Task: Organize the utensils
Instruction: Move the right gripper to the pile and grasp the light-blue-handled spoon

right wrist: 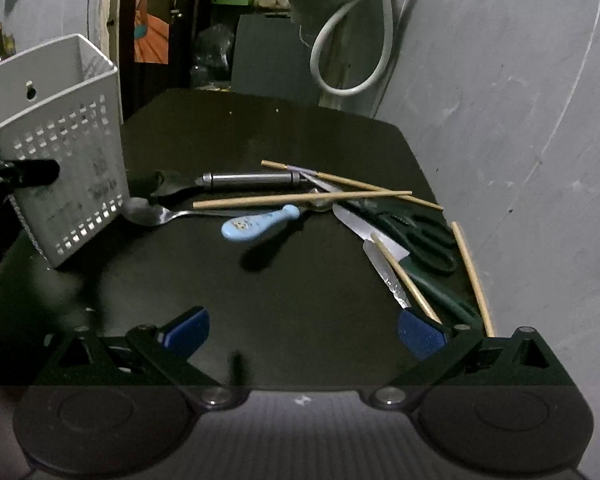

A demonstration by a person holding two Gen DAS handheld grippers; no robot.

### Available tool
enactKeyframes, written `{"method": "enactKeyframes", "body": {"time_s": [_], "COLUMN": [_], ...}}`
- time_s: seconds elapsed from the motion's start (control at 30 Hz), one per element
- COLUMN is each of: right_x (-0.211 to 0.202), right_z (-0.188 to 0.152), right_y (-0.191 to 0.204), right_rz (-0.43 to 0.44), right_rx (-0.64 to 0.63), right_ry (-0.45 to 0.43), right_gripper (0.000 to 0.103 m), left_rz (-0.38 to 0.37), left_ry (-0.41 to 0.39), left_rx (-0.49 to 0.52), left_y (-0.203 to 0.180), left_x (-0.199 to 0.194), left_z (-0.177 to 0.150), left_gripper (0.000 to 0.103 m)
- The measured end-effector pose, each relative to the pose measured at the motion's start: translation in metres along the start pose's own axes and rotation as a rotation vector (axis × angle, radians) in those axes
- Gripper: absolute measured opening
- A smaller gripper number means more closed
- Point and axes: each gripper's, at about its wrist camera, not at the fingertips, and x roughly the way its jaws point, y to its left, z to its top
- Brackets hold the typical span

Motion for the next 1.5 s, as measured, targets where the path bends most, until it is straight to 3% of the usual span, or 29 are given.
{"method": "enactKeyframes", "body": {"time_s": [0.33, 0.87, 1.2, 1.27, 1.33, 1.5], "right_x": [0.023, 0.064, 0.077, 0.077, 0.079, 0.087], "right_z": [0.003, 0.016, 0.007, 0.004, 0.001, -0.005], "right_y": [-0.004, 0.012, 0.034, 0.04, 0.046, 0.054], "right_rz": [-0.011, 0.002, -0.009, -0.001, 0.003, 0.011], "right_rx": [-0.063, -0.358, -0.575, -0.624, -0.673, -0.736], "right_ry": [-0.063, -0.237, -0.348, -0.367, -0.378, -0.377], "right_gripper": [0.103, 0.101, 0.082, 0.072, 0.053, 0.033], "left_rz": [0.023, 0.03, 0.03, 0.03, 0.03, 0.029], "left_ry": [0.014, 0.018, 0.019, 0.018, 0.018, 0.018], "left_rx": [-0.006, -0.011, -0.01, -0.011, -0.01, -0.01], "left_y": [-0.005, -0.005, -0.005, -0.005, -0.005, -0.006], "left_x": [-0.001, -0.002, -0.002, -0.002, -0.002, -0.002], "left_z": [0.002, 0.002, 0.002, 0.002, 0.002, 0.002], "left_gripper": [0.078, 0.079, 0.079, 0.079, 0.079, 0.079]}}
